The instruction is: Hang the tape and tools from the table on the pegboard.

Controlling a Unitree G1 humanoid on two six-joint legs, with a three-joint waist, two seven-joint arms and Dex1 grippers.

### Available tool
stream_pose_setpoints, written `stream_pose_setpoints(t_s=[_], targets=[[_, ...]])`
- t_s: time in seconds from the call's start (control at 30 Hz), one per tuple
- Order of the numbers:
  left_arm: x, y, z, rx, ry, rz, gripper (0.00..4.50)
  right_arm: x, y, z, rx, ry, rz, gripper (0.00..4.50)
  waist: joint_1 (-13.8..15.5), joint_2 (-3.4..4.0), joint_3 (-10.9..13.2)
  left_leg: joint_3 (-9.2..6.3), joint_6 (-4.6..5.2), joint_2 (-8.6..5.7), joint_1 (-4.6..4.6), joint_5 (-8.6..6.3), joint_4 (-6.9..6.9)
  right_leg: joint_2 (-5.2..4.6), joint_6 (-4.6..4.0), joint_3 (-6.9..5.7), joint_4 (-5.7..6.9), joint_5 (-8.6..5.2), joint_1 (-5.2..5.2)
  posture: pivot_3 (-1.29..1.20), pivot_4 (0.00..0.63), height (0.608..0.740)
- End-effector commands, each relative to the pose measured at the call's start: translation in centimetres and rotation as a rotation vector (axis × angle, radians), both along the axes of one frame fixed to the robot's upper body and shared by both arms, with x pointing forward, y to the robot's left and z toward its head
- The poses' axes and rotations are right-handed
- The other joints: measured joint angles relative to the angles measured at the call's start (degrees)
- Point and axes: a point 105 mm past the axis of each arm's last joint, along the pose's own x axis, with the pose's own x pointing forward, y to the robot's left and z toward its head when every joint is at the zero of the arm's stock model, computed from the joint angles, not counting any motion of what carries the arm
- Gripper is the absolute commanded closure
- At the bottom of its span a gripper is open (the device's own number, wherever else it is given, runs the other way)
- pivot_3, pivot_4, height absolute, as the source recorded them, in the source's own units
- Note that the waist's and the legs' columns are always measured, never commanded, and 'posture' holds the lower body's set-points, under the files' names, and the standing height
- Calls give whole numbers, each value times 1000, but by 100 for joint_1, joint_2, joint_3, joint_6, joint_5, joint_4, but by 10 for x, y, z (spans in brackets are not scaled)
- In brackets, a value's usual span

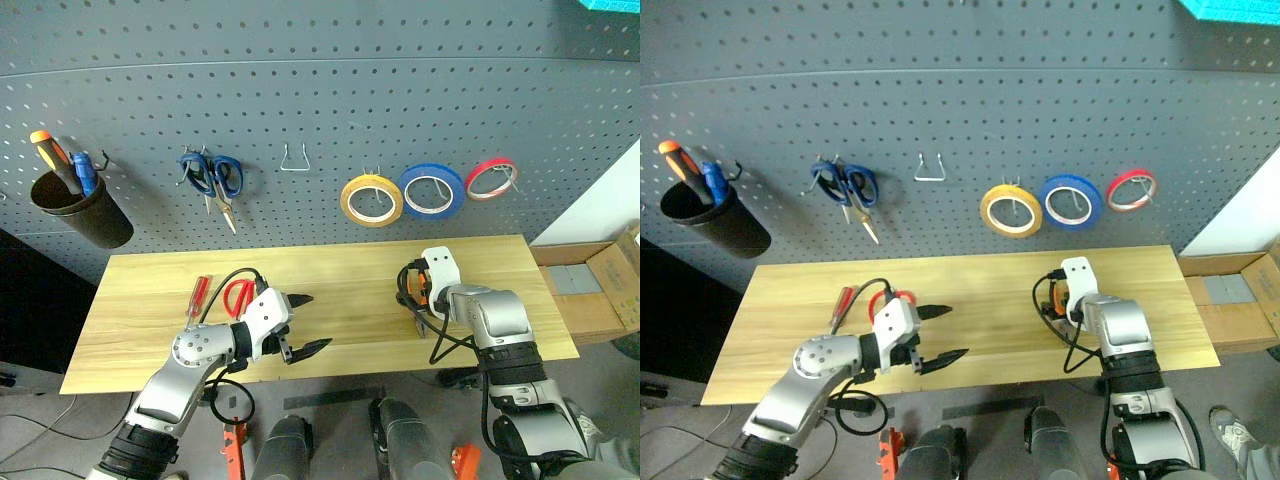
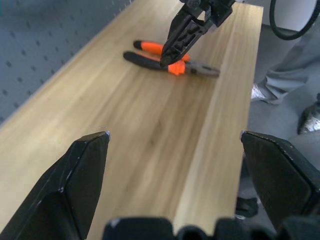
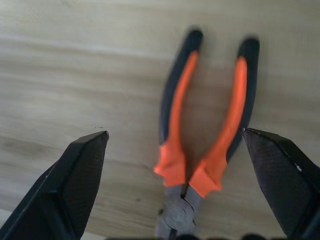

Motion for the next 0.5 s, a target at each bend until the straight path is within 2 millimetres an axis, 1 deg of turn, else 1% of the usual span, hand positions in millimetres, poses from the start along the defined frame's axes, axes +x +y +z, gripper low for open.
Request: stream_pose_setpoints(t_s=[0.03, 0.27, 0.4, 0.5], targets=[[-5, -8, 8, -25, -30, -22, 0, 9, 0, 5, 14, -24, -26, 31, 0, 1, 33, -1, 0, 0, 0, 0, 0, 0, 0, -1, 0, 0, 0, -15, 320, 740], [-9, -5, 9, -23, -21, -11, 0, 23, 0, 1, 22, -12, -74, 31, -6, 2, 136, -1, 0, 1, -2, 0, 2, 3, 3, 0, 0, 0, -2, -4, 337, 740], [-10, -5, 10, -26, -16, -9, 0, 32, -4, 0, -4, -15, -92, 31, -10, 0, 150, 0, 0, 3, -4, 0, 1, 4, 3, -1, -2, 0, -3, -1, 341, 740], [-12, -6, 10, -28, -12, -9, 0, 34, -8, -3, -23, 2, -94, 31, -8, -2, 155, 0, 0, 2, -4, 0, 1, 4, 3, -1, -3, 0, -3, 1, 343, 740]])
